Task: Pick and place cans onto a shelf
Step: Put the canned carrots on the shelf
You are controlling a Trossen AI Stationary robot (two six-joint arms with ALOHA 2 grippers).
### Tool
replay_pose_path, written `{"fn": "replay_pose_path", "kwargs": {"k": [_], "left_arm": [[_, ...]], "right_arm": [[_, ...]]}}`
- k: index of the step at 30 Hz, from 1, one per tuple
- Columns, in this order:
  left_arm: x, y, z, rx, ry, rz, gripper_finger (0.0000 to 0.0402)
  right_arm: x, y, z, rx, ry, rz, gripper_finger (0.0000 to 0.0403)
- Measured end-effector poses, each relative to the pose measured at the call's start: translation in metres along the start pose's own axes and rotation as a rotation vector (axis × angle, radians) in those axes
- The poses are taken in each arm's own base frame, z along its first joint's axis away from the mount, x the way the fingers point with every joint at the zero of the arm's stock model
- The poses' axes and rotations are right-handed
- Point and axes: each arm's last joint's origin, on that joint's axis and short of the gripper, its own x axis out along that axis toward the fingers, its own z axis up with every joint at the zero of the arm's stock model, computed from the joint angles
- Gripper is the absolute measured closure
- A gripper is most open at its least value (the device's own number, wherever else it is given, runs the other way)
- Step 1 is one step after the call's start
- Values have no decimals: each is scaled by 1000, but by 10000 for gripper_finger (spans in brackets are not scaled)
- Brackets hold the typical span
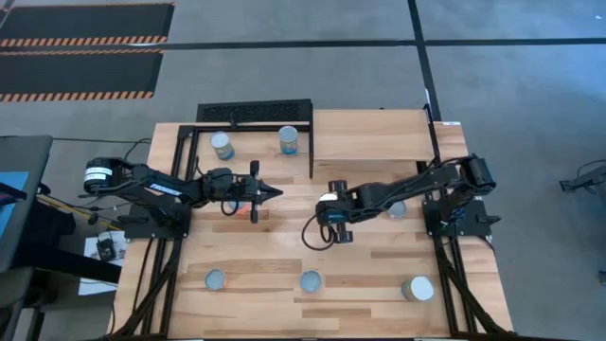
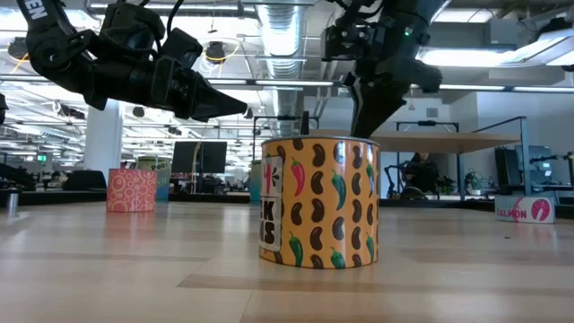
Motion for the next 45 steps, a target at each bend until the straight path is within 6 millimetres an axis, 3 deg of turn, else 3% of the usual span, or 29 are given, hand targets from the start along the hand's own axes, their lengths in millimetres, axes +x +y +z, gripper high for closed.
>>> {"fn": "replay_pose_path", "kwargs": {"k": [3, 7, 10, 17, 20, 27, 32, 39, 45], "left_arm": [[0, 0, -1, -1, 12, -2, 401], [0, 0, -2, -2, 25, -2, 401], [0, 0, -2, -6, 24, -2, 401], [0, 0, -2, -10, 22, -1, 401], [0, 0, -2, -14, 21, -1, 401], [0, 0, -2, -19, 18, -1, 401], [0, 0, -2, -20, 18, -2, 401], [0, 0, -2, -24, 18, -2, 401], [0, 0, -2, -24, 18, -1, 401]], "right_arm": [[-19, -7, 10, 37, -70, 53, 396], [-46, -15, 6, 52, -75, 61, 398], [-76, -29, 1, 101, -109, 11, 399], [-144, -78, -32, 302, -105, -169, 399], [-160, -105, -50, 393, -59, -255, 399], [-162, -178, -97, 604, 142, -397, 399], [-161, -219, -130, 710, 224, -417, 399], [-153, -258, -161, 804, 255, -424, 397], [-146, -281, -173, 866, 281, -414, 399]]}}
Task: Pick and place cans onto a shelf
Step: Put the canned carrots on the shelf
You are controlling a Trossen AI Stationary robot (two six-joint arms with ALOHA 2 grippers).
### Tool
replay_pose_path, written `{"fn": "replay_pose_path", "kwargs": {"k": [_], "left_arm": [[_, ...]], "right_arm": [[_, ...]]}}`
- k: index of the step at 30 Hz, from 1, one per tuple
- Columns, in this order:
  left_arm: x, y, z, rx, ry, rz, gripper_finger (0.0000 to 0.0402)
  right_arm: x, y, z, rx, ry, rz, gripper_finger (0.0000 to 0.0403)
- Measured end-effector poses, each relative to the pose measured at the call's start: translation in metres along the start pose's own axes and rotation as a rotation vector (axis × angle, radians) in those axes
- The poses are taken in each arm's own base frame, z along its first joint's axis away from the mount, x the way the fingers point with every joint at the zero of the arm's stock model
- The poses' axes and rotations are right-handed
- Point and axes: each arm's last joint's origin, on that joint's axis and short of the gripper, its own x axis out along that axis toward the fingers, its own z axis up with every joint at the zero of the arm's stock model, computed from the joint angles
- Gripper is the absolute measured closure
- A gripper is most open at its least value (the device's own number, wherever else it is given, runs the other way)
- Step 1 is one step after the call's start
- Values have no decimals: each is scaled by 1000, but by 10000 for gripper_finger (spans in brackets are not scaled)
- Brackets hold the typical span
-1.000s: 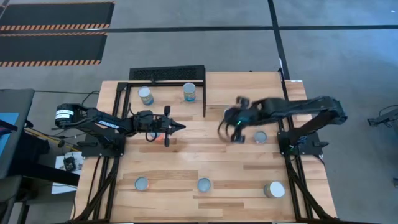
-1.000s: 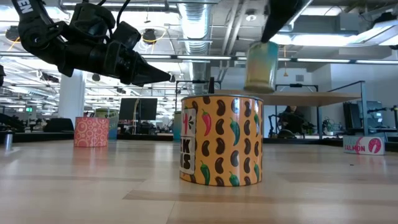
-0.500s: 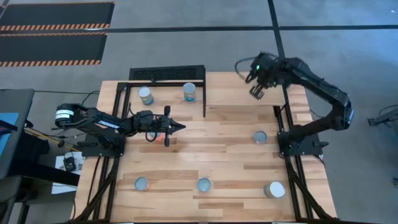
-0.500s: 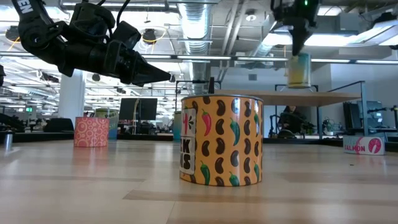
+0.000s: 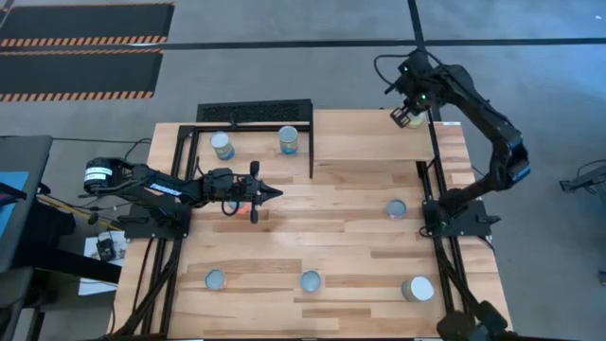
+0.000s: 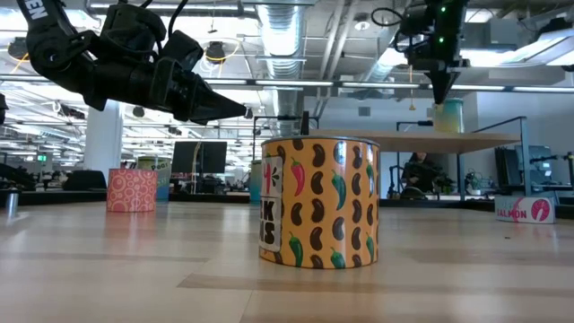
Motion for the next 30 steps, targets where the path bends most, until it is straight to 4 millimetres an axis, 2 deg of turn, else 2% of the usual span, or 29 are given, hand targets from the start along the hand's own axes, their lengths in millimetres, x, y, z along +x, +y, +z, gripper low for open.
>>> {"fn": "replay_pose_path", "kwargs": {"k": [9, 18, 27, 30], "left_arm": [[0, 0, 0, -3, 0, -1, 401], [0, 0, 0, -7, 0, 0, 401], [0, 0, 0, -10, -1, -1, 401], [0, 0, 1, -10, -13, 2, 401]], "right_arm": [[7, -3, 16, 23, -5, 26, 398], [9, -2, 18, 46, 1, 27, 389], [8, -1, 18, 47, -2, 15, 326], [1, 0, 18, 47, -37, 9, 303]]}}
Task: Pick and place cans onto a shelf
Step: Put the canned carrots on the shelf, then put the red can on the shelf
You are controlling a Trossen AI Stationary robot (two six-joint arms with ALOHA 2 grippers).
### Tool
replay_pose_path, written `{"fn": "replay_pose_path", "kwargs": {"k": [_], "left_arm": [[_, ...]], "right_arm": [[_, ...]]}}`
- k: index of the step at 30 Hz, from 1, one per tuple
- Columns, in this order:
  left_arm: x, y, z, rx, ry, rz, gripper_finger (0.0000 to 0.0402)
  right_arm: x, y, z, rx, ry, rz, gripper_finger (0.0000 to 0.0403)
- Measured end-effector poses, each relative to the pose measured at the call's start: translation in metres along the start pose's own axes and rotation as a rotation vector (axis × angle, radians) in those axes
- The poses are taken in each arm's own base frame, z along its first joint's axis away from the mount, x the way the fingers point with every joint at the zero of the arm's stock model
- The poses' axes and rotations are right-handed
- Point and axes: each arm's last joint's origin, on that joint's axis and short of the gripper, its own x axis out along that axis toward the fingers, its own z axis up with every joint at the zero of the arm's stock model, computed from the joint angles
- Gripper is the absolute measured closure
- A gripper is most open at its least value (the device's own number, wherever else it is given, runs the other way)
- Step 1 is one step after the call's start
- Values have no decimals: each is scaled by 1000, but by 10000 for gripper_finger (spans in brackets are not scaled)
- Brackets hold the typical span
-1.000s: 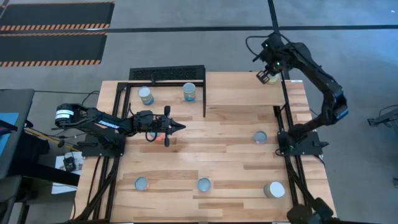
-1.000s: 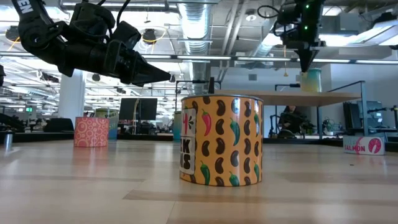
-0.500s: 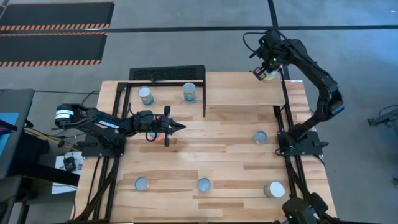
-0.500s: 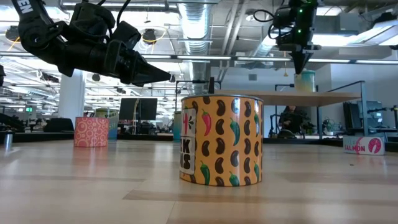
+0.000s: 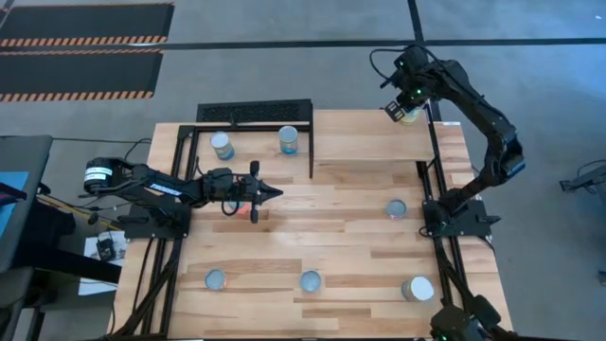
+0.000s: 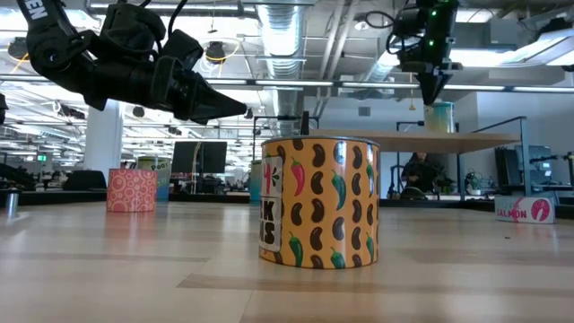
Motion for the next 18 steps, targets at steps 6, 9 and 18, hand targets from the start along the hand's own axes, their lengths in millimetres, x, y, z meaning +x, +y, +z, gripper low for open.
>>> {"fn": "replay_pose_path", "kwargs": {"k": [6, 9, 18], "left_arm": [[0, 0, 1, -6, -6, 1, 401], [0, 0, 1, -7, -5, 0, 401], [0, 0, -1, -4, 12, -2, 401]], "right_arm": [[-38, -1, -4, -5, -117, -1, 270], [-63, 2, -15, -26, -181, 28, 274], [-96, 34, -71, -109, -485, 199, 392]]}}
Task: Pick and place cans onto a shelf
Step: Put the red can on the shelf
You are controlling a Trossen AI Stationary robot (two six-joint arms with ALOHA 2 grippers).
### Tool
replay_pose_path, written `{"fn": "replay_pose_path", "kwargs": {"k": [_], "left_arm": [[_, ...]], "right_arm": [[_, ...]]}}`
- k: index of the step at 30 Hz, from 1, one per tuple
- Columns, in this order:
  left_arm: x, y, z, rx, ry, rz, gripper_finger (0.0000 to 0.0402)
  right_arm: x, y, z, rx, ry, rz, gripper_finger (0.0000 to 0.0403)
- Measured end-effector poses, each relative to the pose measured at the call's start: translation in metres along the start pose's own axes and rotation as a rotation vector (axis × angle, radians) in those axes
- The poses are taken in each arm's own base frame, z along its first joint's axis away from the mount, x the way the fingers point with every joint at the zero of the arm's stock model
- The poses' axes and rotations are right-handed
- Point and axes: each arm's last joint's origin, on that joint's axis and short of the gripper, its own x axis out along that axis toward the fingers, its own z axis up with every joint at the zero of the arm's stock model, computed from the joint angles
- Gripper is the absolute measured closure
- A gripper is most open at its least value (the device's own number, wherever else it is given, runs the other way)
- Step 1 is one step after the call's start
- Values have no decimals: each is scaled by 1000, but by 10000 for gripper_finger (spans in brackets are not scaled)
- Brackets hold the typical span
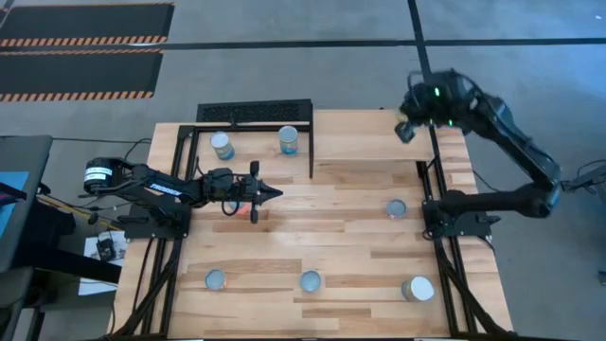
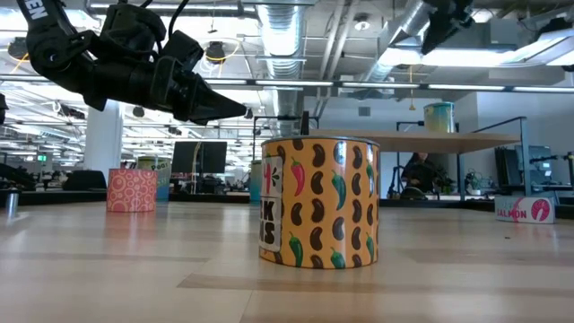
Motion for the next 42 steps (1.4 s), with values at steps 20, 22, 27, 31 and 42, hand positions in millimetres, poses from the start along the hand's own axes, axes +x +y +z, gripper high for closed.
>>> {"fn": "replay_pose_path", "kwargs": {"k": [20, 22, 27, 31, 42], "left_arm": [[0, 0, -1, 0, 11, -1, 401], [0, 0, -1, 0, 11, -1, 401], [0, 0, -2, -1, 15, -2, 401], [0, 0, -2, -1, 23, -3, 401], [16, 7, 15, -46, 75, 45, 401]], "right_arm": [[46, 125, -131, -195, -617, 549, 398], [48, 132, -140, -199, -647, 585, 395], [50, 146, -159, -219, -726, 666, 398], [50, 151, -173, -221, -837, 725, 398], [53, 139, -204, -180, -963, 767, 398]]}}
